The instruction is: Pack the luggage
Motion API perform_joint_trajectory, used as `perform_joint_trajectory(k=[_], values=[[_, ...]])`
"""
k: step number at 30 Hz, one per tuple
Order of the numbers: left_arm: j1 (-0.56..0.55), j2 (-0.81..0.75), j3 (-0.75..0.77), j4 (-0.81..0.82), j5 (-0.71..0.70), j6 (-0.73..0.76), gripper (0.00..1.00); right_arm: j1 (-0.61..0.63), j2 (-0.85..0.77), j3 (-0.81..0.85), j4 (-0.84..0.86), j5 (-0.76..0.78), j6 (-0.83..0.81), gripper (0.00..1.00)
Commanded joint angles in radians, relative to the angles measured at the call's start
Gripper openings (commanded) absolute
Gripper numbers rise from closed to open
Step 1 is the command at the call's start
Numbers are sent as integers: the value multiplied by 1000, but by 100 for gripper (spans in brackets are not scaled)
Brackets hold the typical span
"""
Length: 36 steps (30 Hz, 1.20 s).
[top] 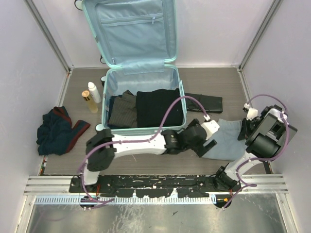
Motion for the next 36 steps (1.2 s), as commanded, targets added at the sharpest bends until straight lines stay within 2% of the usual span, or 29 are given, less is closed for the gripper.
perform_joint_trajectory(k=[1, 7, 10, 17, 22, 26, 31, 36], values=[[-29, 123, 165, 78, -127, -68, 90, -28, -30, -4, -43, 61, -134, 1], [-15, 322, 354, 9, -118, -152, 90, -29, -29, -9, -49, 38, -123, 1], [-6, 367, 383, 13, -113, -202, 90, -29, -43, -12, -53, 30, -118, 1], [37, 458, 457, -99, -119, -388, 89, -30, -83, -33, -54, 8, -106, 1], [52, 517, 471, -114, -21, -469, 86, -28, -91, -48, -55, -16, -87, 1], [51, 579, 504, -97, 57, -508, 75, -28, -90, -56, -55, -36, -51, 1], [34, 644, 596, -75, 133, -413, 53, -20, -102, -56, -71, -76, -7, 1], [46, 588, 609, -70, 139, -304, 14, -19, -137, 4, -152, -86, -14, 1]])
